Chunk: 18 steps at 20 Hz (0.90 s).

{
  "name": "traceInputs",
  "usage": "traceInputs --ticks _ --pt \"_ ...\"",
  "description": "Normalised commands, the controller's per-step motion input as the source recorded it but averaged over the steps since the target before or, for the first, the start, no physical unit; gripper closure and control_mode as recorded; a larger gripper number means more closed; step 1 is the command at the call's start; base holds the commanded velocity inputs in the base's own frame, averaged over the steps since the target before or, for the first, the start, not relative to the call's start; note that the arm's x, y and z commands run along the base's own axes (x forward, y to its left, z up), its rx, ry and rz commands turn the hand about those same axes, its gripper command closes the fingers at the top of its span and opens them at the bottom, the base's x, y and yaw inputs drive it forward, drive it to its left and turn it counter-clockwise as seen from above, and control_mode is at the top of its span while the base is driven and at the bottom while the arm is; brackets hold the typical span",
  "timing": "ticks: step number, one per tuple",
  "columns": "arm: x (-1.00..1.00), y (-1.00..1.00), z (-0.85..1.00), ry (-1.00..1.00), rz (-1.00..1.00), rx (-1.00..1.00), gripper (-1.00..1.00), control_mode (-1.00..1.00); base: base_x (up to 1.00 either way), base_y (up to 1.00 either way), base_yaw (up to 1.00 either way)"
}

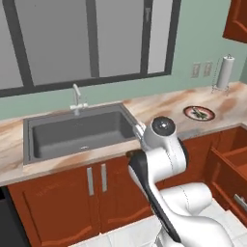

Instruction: Pick up the knife from the drawer and place it on the cutting board. Then place the meat from the plate to the cutting board.

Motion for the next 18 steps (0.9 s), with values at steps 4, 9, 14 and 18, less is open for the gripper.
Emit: traceInputs --ticks 4,9,14,18 --pt "0.0 0.0 0.0 0.0 0.0 0.0 1.0 1.0 0.0 0.77 0.21" --pt "0.0 0.0 0.0 0.0 0.0 0.0 1.0 1.0 0.0 0.94 0.28" --pt "0.0 0.0 0.0 0.0 0.0 0.0 1.0 1.0 0.15 0.94 0.36" --pt "0.0 0.0 0.0 0.0 0.0 0.0 1.0 1.0 0.32 0.25 0.59"
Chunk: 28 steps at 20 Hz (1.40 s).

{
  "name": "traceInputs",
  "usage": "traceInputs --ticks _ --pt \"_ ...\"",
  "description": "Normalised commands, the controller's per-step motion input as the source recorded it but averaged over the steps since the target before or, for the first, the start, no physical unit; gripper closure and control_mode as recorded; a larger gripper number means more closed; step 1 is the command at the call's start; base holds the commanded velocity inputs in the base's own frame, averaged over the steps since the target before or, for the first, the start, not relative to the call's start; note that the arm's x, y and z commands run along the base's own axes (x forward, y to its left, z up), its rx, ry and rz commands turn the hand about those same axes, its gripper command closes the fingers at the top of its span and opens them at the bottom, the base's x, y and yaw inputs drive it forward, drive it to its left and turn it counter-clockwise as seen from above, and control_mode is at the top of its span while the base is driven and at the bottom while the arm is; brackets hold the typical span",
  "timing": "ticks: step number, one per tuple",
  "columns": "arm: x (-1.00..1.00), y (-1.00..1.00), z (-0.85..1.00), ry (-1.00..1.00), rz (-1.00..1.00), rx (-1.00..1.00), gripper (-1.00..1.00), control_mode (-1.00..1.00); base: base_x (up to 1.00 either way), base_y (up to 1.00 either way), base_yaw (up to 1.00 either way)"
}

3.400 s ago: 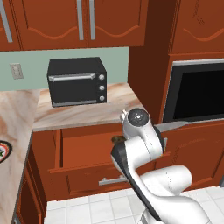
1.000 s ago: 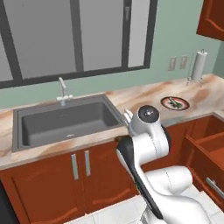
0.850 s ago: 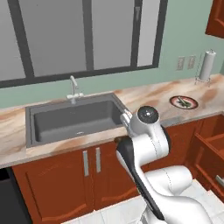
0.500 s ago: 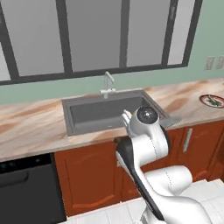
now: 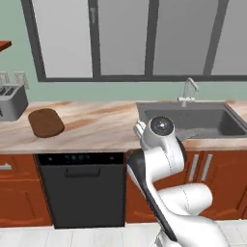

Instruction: Pick up the knife from the drawer and place it on the cutting board. Then place the meat from the plate to the cutting board.

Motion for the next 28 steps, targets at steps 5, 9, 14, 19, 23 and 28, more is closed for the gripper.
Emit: traceInputs --ticks 5,9,14,19,23,28 --pt "0.0 0.0 0.0 0.0 0.0 0.0 1.0 1.0 0.47 0.31 0.55" --pt "0.0 0.0 0.0 0.0 0.0 0.0 1.0 1.0 0.52 0.67 0.2" --pt "0.0 0.0 0.0 0.0 0.0 0.0 1.0 1.0 0.66 0.33 0.11" --pt "0.0 0.0 0.0 0.0 0.0 0.0 1.0 1.0 0.77 0.07 0.23" --pt "0.0 0.0 0.0 0.0 0.0 0.0 1.0 1.0 0.89 -0.11 0.43" --pt "0.0 0.0 0.0 0.0 0.0 0.0 1.0 1.0 0.84 0.01 0.32"
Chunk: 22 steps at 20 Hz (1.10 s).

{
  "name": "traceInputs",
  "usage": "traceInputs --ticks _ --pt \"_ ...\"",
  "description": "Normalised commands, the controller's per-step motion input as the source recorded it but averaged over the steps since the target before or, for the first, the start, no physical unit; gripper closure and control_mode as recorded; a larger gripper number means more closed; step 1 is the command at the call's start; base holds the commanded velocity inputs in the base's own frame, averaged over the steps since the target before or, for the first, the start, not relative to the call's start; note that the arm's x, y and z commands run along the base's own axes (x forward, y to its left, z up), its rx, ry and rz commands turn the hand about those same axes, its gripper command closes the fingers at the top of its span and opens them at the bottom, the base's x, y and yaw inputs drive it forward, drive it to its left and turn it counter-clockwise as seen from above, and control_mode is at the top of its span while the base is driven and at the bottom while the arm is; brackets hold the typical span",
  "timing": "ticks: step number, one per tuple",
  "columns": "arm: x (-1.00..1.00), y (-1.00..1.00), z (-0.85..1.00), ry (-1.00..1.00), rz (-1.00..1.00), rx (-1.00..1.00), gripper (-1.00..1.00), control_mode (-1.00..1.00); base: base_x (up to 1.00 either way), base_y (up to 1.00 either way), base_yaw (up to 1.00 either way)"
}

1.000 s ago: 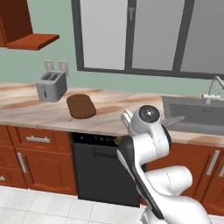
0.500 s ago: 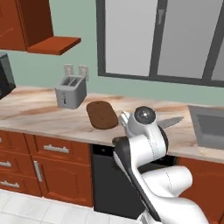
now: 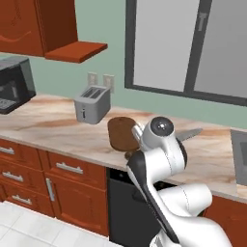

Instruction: Pick up the knife from the drawer and place it on the cutting board. Then place the meat from the plate to the cutting board.

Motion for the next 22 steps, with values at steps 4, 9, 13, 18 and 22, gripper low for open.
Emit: traceInputs --ticks 4,9,13,18,22 --pt "0.0 0.0 0.0 0.0 0.0 0.0 1.0 1.0 0.74 0.13 0.09" --pt "0.0 0.0 0.0 0.0 0.0 0.0 1.0 1.0 0.7 0.01 -0.24" --pt "0.0 0.0 0.0 0.0 0.0 0.0 1.0 1.0 0.7 0.23 -0.58" --pt "0.0 0.0 0.0 0.0 0.0 0.0 1.0 1.0 0.43 0.47 -0.42" --pt "0.0 0.0 0.0 0.0 0.0 0.0 1.0 1.0 -0.8 0.59 -0.01"
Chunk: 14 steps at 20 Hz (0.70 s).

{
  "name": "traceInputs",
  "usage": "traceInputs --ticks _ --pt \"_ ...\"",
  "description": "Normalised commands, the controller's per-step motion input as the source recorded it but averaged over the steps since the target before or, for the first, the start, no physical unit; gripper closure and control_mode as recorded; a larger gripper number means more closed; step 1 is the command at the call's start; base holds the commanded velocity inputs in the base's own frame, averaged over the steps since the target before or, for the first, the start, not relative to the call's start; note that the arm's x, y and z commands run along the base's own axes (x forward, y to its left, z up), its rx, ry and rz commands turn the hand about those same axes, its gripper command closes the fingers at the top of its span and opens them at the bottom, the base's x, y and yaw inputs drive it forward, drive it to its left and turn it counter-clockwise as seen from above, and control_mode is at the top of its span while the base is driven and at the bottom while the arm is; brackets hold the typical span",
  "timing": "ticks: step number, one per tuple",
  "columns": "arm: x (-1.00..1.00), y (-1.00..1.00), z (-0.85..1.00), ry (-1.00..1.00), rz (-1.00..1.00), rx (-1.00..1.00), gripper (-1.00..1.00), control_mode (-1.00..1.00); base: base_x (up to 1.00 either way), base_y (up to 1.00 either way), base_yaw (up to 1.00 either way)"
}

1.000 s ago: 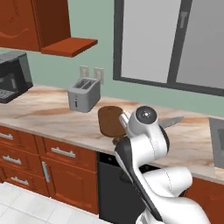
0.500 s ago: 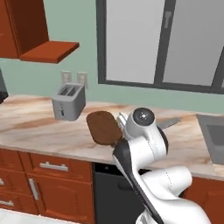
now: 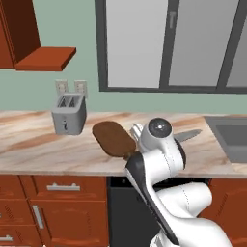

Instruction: Pick up the knife from the drawer and place it on the cutting board. Then place the meat from the plate to the cutting board.

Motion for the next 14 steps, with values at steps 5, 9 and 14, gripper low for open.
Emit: traceInputs --ticks 5,9,14 --pt "0.0 0.0 0.0 0.0 0.0 0.0 1.0 1.0 -0.07 0.27 0.0" --pt "0.0 0.0 0.0 0.0 0.0 0.0 1.0 1.0 0.18 0.02 0.0" --pt "0.0 0.0 0.0 0.0 0.0 0.0 1.0 1.0 0.41 0.45 -0.01"
